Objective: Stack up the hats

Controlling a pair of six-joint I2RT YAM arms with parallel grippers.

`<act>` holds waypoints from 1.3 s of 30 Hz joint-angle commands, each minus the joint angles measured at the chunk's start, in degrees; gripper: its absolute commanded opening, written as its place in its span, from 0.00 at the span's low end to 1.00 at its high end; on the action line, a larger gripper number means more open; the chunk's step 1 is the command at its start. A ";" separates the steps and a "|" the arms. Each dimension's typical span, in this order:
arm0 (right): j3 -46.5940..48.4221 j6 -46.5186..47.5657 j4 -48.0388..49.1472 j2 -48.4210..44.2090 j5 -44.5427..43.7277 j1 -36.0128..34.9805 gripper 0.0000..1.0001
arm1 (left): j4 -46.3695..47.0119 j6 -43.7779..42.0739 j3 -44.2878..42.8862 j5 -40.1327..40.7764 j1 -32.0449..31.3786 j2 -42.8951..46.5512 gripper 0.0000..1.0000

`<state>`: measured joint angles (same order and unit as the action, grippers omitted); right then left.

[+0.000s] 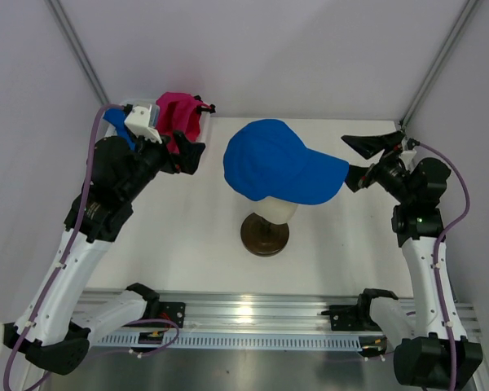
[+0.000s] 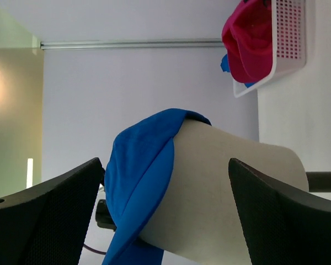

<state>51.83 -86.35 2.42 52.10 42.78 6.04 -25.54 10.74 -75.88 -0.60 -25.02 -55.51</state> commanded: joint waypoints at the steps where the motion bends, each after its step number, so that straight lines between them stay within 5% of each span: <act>1: 0.28 -7.43 0.05 -2.08 -4.63 -2.09 0.99 | -0.04 0.42 -1.29 0.25 -0.39 0.22 0.99; 7: 2.57 -8.40 0.13 -1.91 -6.92 -4.98 0.99 | 0.32 -0.02 -1.12 0.25 -0.39 0.66 0.99; 9: 2.66 -8.31 0.92 -1.56 -7.28 -5.60 0.90 | 0.14 0.07 -1.03 0.16 -0.39 0.49 1.00; 12: 2.66 -7.79 0.40 -1.91 -8.15 -7.70 0.65 | 0.14 0.51 -0.94 -0.28 -0.39 0.49 0.99; 16: 3.53 -4.98 -5.37 -3.14 -8.77 -8.50 0.14 | 0.84 1.56 -0.50 -2.21 -0.39 0.05 1.00; 18: 3.63 -2.87 -7.42 -4.54 -9.64 -8.59 0.00 | 1.98 2.70 -0.50 -4.05 -0.47 -0.30 0.99; 26: 7.48 7.23 -16.11 -9.46 -19.38 -11.22 0.00 | 2.16 1.74 -5.42 -6.52 -3.55 -5.22 1.00; 39: 3.98 15.67 -17.00 -13.25 -35.39 -27.65 0.00 | 4.10 3.06 -8.23 -7.04 -3.72 -9.36 1.00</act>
<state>56.16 -74.83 -13.89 38.61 13.30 -18.83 -24.03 13.04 -80.62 -6.83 -28.23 -65.04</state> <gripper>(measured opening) 0.003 0.994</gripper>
